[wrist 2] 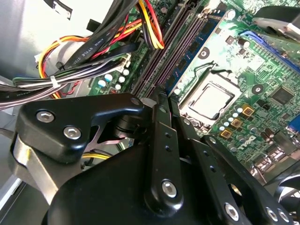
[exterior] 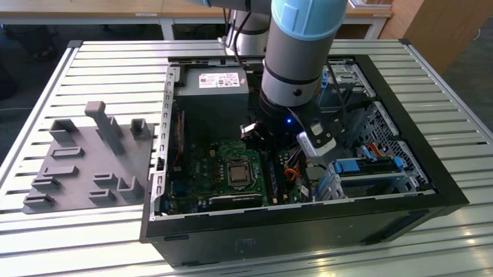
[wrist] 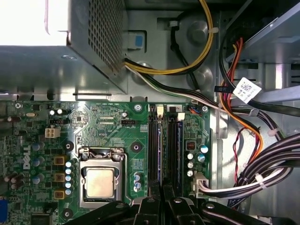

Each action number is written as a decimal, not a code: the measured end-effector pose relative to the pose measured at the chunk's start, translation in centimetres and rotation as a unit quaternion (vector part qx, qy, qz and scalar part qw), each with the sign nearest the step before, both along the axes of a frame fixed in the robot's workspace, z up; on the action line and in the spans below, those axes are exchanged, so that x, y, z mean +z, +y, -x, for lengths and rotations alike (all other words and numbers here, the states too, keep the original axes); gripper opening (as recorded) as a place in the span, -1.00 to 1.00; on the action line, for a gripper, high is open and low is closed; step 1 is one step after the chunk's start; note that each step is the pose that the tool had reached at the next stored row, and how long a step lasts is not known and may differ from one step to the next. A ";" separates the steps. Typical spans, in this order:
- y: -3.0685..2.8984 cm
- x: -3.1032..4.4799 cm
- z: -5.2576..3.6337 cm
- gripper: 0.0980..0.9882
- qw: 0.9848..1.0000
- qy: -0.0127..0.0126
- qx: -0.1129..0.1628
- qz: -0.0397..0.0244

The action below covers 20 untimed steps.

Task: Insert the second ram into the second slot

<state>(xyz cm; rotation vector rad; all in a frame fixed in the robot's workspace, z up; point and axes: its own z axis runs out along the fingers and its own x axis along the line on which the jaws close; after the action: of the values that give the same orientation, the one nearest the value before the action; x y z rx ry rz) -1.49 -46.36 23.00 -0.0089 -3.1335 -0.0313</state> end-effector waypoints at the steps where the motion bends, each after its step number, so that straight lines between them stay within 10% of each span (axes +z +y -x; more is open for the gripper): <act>1: 0.01 -0.07 0.00 -0.91 1.000 0.000 0.000 0.000; 20: 0.08 -0.60 -0.01 -0.91 1.000 0.000 0.000 0.000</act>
<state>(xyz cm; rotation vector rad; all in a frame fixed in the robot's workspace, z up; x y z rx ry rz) -1.48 -46.28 22.41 -0.0098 -3.1325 -0.0313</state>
